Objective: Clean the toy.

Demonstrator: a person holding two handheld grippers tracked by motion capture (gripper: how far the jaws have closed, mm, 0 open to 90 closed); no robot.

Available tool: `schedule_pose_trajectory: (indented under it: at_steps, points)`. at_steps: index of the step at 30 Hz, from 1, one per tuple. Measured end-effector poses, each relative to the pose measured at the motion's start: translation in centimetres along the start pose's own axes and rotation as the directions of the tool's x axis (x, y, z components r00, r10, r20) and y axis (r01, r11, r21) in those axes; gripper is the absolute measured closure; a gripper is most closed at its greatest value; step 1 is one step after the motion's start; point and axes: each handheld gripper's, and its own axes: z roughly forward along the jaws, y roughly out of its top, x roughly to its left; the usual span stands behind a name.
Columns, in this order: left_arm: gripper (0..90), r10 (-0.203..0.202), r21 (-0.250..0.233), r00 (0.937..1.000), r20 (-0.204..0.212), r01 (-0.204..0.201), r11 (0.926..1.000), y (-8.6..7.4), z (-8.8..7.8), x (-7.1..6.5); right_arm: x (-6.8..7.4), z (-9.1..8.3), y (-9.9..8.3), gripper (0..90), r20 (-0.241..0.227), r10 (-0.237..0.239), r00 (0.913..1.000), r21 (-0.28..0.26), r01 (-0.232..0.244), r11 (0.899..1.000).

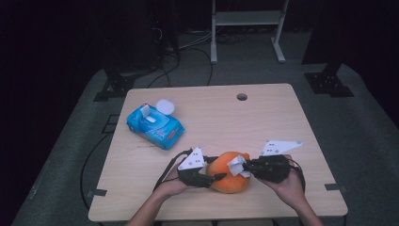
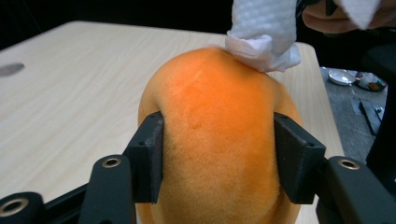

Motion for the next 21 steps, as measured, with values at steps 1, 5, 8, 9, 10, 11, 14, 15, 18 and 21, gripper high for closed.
schedule_pose_trajectory:
  at_steps: [1,5,8,9,10,11,14,15,18,21]
  points:
    - [41.6,-0.009,0.003,1.0000,0.001,0.009,1.0000,-0.3,0.0,0.1,0.0,0.0,0.0,84.2,0.000,0.000,1.0000,0.000,0.000,1.000]
    - [33.5,-0.094,0.005,0.9955,0.013,0.094,0.9955,-1.3,-0.3,1.2,-0.3,1.5,-0.2,84.5,0.011,-0.005,0.9999,0.019,0.004,1.000]
    - [21.4,-0.166,0.000,0.9861,0.010,0.166,0.9862,-1.5,-0.4,1.6,-0.7,1.7,-0.9,84.6,0.030,0.009,0.9995,0.034,-0.010,0.999]
    - [19.8,-0.174,0.008,0.9847,0.010,0.174,0.9847,-1.5,-0.4,1.7,-0.7,1.7,-1.1,84.6,0.027,0.016,0.9995,0.037,-0.017,0.999]
    - [20.3,-0.186,0.008,0.9825,0.019,0.185,0.9826,-1.6,-0.3,1.6,-0.8,1.6,-1.3,84.6,0.024,0.018,0.9996,0.038,-0.019,0.999]
    - [23.7,-0.179,0.012,0.9836,0.019,0.179,0.9837,-1.6,-0.3,1.5,-0.7,1.5,-1.4,84.6,0.023,0.026,0.9994,0.040,-0.026,0.999]
    - [37.3,-0.120,0.021,0.9927,0.008,0.120,0.9926,-1.4,-0.3,0.9,-0.2,1.1,-0.9,84.5,0.034,0.004,0.9994,0.033,-0.005,0.999]
    - [37.3,-0.101,0.020,0.9949,0.007,0.101,0.9947,-1.3,-0.3,0.7,-0.2,1.1,-0.9,84.5,0.034,0.004,0.9994,0.033,-0.005,0.999]
    - [38.0,-0.043,0.019,0.9989,0.020,0.043,0.9989,-0.8,-0.1,0.0,0.5,1.2,0.1,84.5,0.017,-0.020,0.9997,-0.003,0.020,1.000]
    - [35.9,-0.033,0.026,0.9991,0.027,0.033,0.9991,-0.6,0.0,-0.3,0.6,1.2,0.7,84.5,0.042,-0.039,0.9984,0.003,0.039,0.999]
